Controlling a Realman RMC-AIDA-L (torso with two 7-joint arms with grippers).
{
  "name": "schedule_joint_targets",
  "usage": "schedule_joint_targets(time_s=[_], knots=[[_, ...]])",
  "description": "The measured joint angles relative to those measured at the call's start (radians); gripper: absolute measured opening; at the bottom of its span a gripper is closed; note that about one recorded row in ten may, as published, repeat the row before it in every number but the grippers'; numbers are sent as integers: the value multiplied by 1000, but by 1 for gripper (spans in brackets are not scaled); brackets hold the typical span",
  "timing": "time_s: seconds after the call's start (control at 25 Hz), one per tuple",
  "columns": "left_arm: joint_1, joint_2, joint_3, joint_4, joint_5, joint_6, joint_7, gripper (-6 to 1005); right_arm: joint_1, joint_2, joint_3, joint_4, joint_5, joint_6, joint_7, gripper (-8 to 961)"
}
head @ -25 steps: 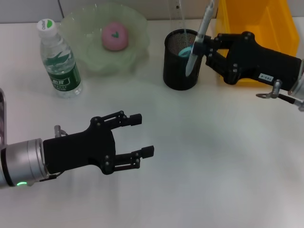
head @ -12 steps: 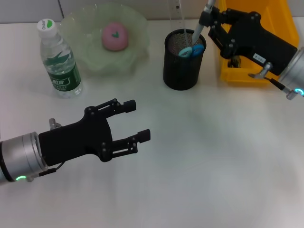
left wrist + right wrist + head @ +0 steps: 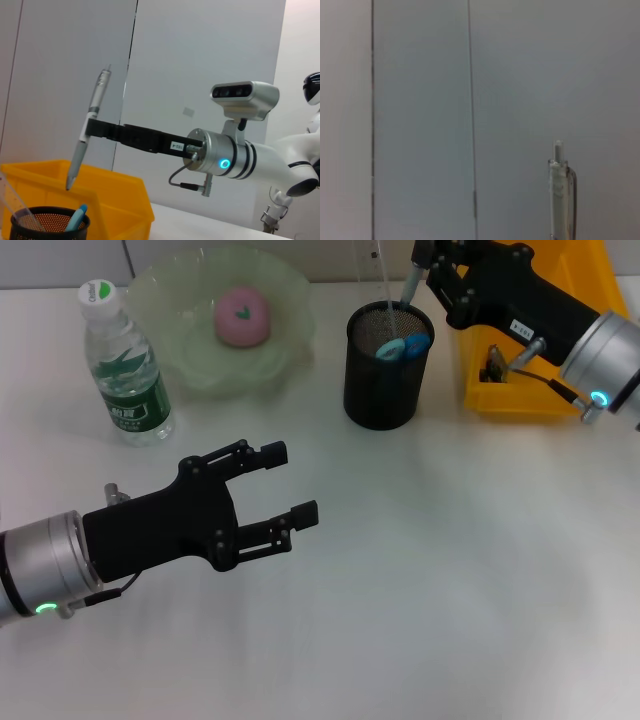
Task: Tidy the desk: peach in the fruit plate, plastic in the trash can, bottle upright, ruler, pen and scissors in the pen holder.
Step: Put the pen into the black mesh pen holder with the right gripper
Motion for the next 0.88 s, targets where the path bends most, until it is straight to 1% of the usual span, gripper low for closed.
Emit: schedule_joint_targets(time_s=[0.04, 0.24, 0.48, 0.6, 0.64, 0.88], knots=[[-1, -1, 0, -8, -2, 0, -1, 783, 10, 1, -2, 3, 10, 33, 5, 129], [-5, -1, 0, -14, -9, 2, -3, 783, 30, 1, -9, 17, 28, 98, 8, 129], [-8, -1, 0, -14, -11, 3, -11, 783, 53, 1, -19, 31, 19, 154, 15, 128], [-10, -2, 0, -14, -12, 3, -11, 783, 68, 0, -56, 35, 18, 190, 34, 128], [-10, -2, 0, -14, -12, 3, -11, 783, 83, 0, -87, 35, 18, 229, 53, 128], [-11, -1, 0, -14, -13, 4, -12, 783, 108, 1, -131, 35, 18, 295, 107, 127]])
